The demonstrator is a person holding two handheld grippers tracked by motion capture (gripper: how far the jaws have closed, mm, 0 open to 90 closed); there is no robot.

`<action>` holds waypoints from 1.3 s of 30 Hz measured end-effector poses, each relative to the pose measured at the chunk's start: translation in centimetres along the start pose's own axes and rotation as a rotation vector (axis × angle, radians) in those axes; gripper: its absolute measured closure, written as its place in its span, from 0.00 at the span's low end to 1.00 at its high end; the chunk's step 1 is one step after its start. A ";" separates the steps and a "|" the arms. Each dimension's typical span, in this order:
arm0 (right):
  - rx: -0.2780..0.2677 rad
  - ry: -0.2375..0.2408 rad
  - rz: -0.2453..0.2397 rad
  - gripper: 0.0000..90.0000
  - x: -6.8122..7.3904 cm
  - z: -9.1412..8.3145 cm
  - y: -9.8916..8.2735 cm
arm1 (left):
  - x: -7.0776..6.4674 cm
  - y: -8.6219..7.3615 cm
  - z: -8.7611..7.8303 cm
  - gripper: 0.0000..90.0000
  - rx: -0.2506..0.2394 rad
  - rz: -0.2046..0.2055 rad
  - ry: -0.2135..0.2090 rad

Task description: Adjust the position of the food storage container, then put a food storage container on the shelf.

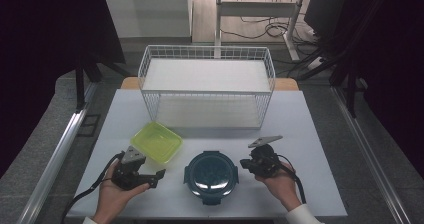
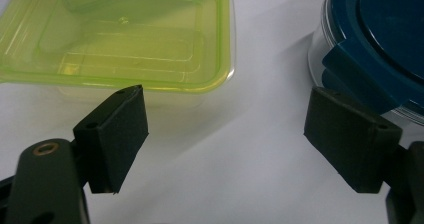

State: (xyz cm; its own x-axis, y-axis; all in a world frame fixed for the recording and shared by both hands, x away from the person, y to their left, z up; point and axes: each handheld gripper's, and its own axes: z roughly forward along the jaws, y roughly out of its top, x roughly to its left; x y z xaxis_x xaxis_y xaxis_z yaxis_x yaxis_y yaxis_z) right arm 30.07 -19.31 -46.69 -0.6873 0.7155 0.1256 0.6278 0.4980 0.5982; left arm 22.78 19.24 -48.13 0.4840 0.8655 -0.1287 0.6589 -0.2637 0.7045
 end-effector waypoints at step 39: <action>-0.164 0.161 0.159 0.20 -1.8 -3.0 -2.0 | -2.3 0.5 -1.2 0.13 -0.022 -0.134 -0.202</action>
State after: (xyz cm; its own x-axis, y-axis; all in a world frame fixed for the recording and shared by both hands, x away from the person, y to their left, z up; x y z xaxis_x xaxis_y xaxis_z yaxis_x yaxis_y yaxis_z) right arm 28.94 -23.01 -45.75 -0.6423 0.6846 0.3445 0.6739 0.2905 0.6793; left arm 21.32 17.61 -46.66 0.4994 0.7892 -0.3575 0.7137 -0.1407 0.6862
